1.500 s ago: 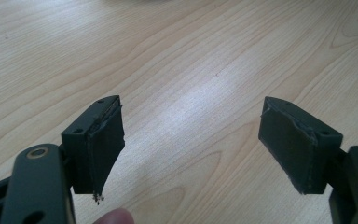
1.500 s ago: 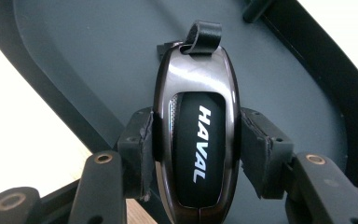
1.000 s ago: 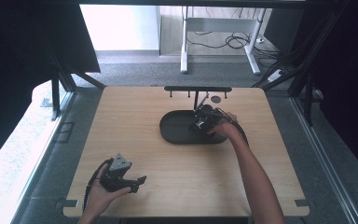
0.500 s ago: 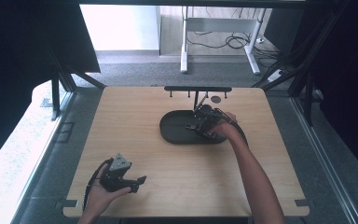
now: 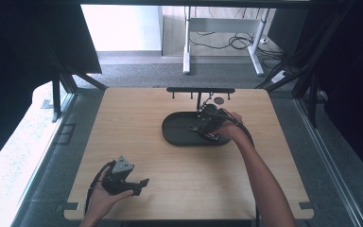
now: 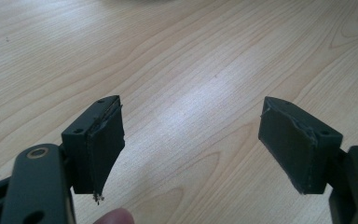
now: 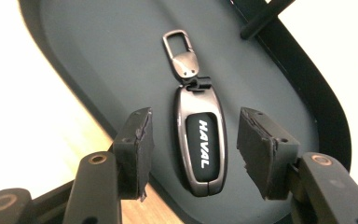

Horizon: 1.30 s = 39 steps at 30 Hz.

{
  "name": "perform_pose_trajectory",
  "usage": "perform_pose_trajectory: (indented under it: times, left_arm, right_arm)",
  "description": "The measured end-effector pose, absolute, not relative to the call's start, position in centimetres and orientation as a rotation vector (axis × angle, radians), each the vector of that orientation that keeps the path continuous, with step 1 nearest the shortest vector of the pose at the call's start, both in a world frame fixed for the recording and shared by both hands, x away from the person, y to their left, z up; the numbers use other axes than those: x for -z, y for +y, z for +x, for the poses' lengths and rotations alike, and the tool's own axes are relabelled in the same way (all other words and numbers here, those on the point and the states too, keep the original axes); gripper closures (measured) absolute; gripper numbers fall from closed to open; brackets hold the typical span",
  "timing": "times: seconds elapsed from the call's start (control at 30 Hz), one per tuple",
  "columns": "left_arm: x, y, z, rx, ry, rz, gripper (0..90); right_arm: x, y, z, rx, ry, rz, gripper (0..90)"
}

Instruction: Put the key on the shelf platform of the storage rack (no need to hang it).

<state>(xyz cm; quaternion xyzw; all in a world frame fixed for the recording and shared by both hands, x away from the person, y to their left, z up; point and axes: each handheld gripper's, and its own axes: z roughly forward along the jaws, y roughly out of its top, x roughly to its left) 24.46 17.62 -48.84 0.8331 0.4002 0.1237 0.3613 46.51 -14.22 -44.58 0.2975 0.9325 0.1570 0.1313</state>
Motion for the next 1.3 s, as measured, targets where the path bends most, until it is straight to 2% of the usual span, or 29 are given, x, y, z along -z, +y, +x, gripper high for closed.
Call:
perform_pose_trajectory:
  times: [0.43,0.77,1.0,1.3]
  left_arm:
    - [48.9,17.1,24.3,-0.312,1.015,2.161,22.5]
    - [49.2,16.6,24.4,-0.303,1.004,2.178,22.5]
    - [49.2,16.4,24.3,-0.299,1.001,2.188,22.4]
    - [49.2,16.4,24.3,-0.3,1.001,2.185,22.4]
  right_arm:
    - [43.5,-14.7,42.8,-0.569,2.719,0.823,46.3]
    - [44.3,-17.8,39.0,-0.721,2.71,0.875,46.0]
    - [45.5,-20.1,36.5,-0.802,2.704,0.874,45.9]
    - [48.9,-22.5,33.5,-0.829,2.676,0.927,45.9]
